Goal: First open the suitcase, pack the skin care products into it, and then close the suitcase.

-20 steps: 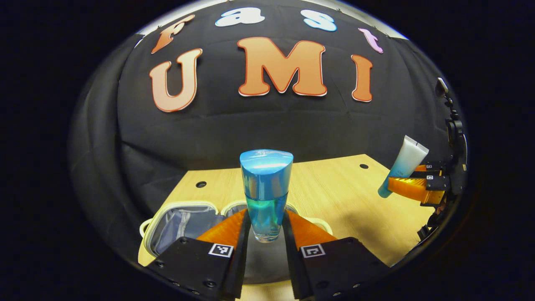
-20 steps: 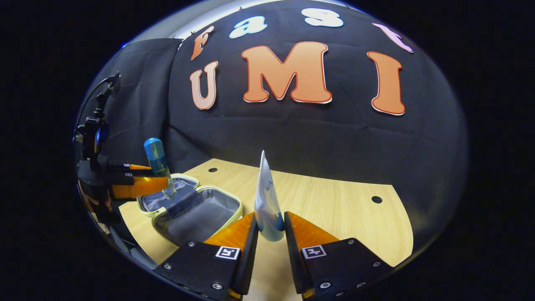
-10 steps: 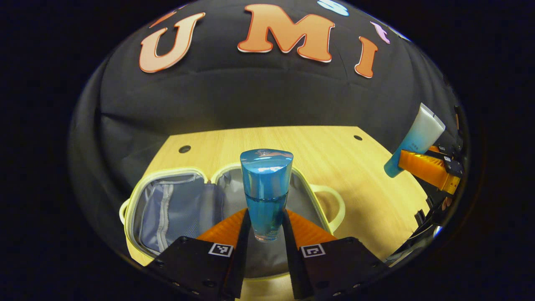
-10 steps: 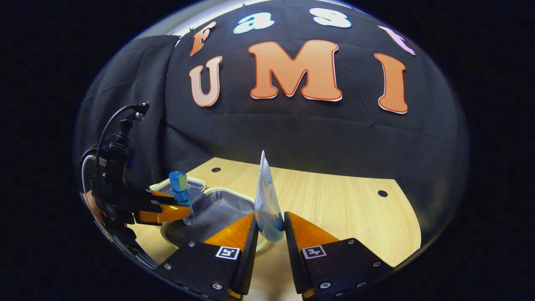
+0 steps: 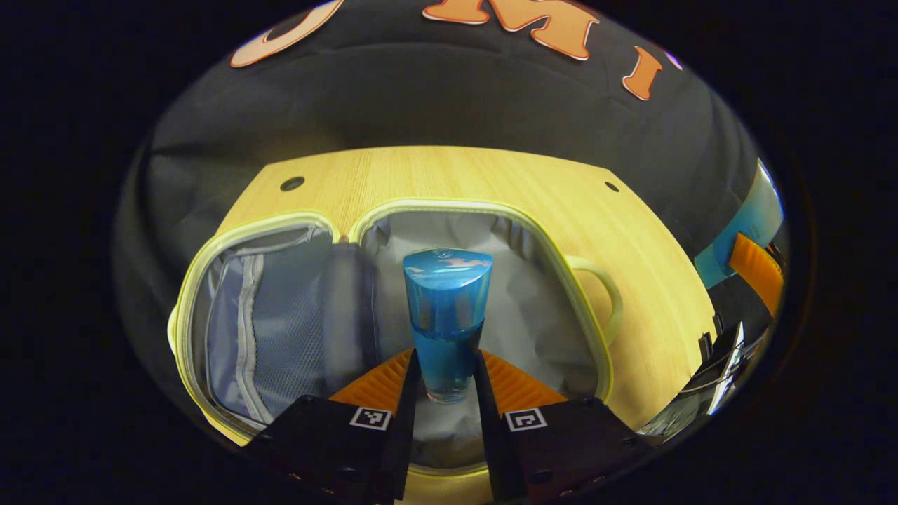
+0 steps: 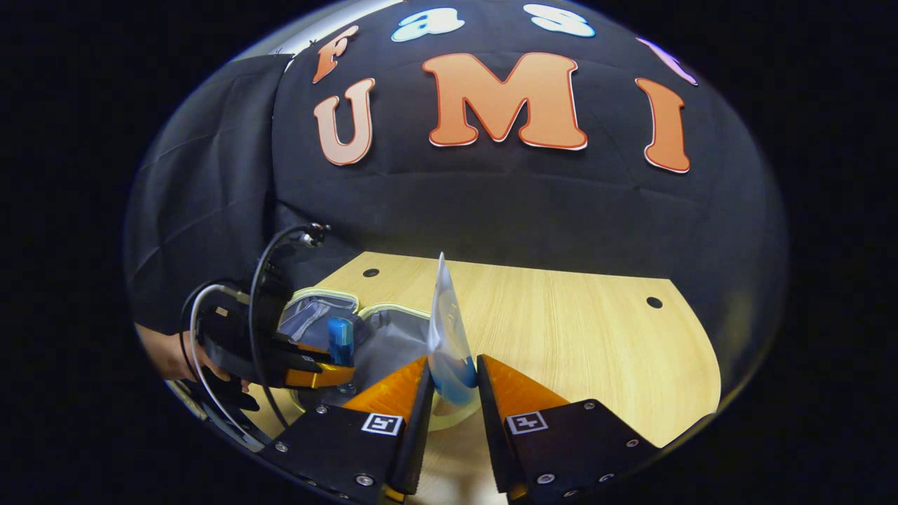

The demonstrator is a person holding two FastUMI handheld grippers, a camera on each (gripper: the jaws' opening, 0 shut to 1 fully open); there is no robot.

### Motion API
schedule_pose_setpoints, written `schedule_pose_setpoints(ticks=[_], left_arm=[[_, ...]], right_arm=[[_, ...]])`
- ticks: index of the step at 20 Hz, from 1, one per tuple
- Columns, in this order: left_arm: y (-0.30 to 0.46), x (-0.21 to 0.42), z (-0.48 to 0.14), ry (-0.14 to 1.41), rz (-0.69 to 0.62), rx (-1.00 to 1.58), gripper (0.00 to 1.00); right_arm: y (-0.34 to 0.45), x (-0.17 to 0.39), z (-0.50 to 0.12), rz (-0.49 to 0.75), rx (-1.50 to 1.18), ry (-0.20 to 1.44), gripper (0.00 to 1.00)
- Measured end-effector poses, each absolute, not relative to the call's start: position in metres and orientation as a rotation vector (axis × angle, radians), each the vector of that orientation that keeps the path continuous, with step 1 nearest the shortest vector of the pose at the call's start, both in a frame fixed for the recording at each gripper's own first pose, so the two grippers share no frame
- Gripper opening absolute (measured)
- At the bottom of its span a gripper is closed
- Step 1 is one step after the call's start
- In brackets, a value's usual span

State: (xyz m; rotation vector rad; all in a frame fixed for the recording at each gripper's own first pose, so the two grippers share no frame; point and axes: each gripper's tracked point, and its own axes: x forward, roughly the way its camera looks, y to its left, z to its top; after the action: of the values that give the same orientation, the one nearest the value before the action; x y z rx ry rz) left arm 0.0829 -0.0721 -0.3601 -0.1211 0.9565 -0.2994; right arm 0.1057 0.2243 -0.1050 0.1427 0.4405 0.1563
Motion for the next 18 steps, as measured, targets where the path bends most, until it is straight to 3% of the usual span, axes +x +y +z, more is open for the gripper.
schedule_pose_setpoints(ticks=[11,18], left_arm=[[-0.085,0.097,-0.394,1.107,-0.289,-0.219,0.44],[-0.082,0.095,-0.405,1.2,-0.238,-0.143,0.44]], right_arm=[[0.238,0.109,-0.117,0.196,0.128,0.485,0.4],[0.244,0.107,-0.128,0.238,0.12,0.518,0.4]])
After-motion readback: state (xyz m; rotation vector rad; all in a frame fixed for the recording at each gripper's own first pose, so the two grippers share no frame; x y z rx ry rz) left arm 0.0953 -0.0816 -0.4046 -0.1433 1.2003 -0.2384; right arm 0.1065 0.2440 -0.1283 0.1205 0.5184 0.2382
